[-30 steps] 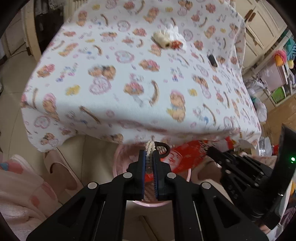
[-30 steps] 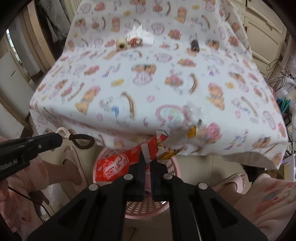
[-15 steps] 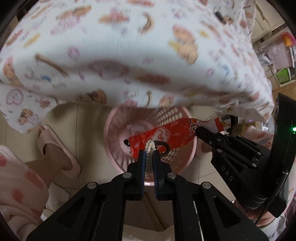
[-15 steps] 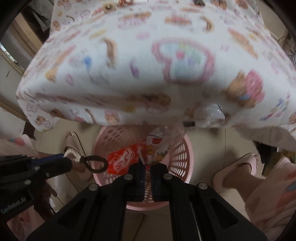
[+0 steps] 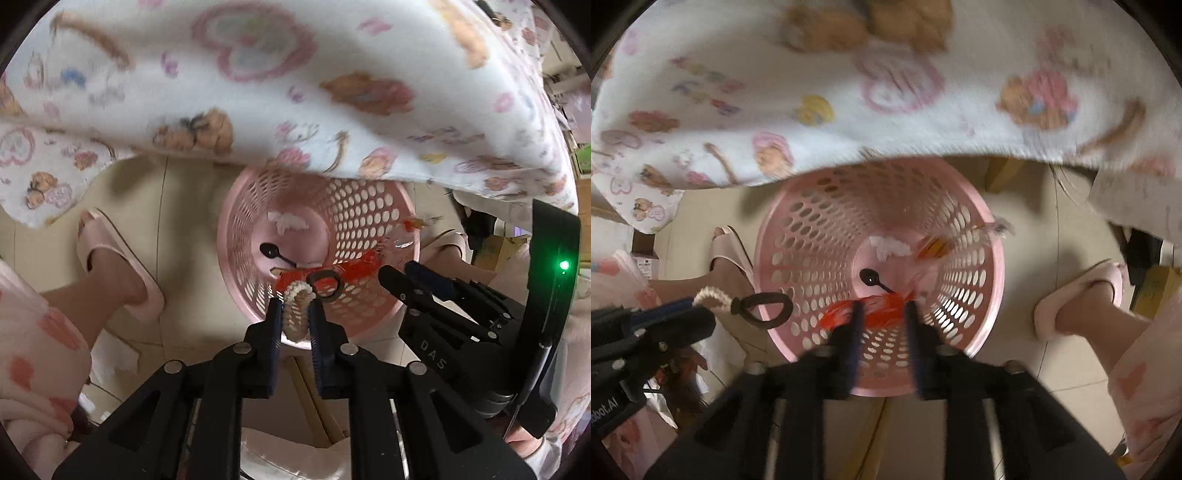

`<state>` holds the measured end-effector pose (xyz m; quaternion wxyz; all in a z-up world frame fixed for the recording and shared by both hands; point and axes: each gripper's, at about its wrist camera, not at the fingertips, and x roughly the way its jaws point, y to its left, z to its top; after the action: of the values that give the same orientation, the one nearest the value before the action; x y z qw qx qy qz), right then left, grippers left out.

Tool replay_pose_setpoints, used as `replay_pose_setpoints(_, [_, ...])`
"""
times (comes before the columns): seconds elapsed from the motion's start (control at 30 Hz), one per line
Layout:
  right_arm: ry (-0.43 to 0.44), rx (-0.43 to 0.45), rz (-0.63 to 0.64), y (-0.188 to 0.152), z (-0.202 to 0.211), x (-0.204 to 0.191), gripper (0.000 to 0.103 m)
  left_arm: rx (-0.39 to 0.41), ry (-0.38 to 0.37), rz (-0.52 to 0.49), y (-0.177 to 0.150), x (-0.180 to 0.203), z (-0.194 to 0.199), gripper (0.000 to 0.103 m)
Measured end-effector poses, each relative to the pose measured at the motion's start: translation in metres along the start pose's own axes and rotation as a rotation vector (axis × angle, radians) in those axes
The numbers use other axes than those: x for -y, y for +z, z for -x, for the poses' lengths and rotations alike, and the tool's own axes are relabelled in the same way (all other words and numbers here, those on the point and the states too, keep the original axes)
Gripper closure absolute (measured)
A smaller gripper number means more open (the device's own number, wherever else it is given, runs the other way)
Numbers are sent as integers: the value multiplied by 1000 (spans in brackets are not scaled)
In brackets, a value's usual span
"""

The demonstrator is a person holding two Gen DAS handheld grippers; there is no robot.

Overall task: Collect trash
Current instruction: 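Carry wrapper and hair tie down over the pink basket and open both tools, then raise both tools back up toward the table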

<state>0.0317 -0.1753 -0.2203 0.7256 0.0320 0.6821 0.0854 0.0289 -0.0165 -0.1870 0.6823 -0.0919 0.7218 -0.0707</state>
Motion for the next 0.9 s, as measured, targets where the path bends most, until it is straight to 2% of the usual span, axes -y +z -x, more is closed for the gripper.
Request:
replay_pose_setpoints(0.07, [-11,-2,-1,0,0,0,75,-2,8,-1,1,0,0,80])
replay_pose_setpoints(0.1, [-11,-1,-1,-1,1,-1,70,-2,11,-1,1,1,0,70])
replay_pose_setpoints(0.13, [-8,2,-1,-1,1,0,67,-7,14,4,1,1,0,54])
replay_pose_setpoints(0.17, [-7,7,-2,-1,3,0,59,-11,14,11,0,0,0,50])
replay_pose_setpoints(0.2, [-9,18,-3,-2,6,0,53,-11,11,19,0,-3,0,50])
replay_pose_setpoints(0.3, [-24,58,1,0,16,-3,43,-19,11,33,1,-6,0,50])
replay_pose_setpoints(0.5, [-72,136,1,4,37,0,32,15,32,30,-1,-6,9,50])
replay_pose_setpoints(0.57, [-66,157,-5,4,44,1,28,52,45,9,-3,-3,19,50])
replay_pose_setpoints(0.7, [1,184,-21,2,61,1,26,139,33,-5,-7,-2,42,49])
replay_pose_setpoints(0.8, [52,203,-25,1,70,-1,19,227,39,-17,-9,-3,62,49])
replay_pose_setpoints(0.9, [123,205,-28,0,79,2,16,327,48,-33,-11,-3,85,49])
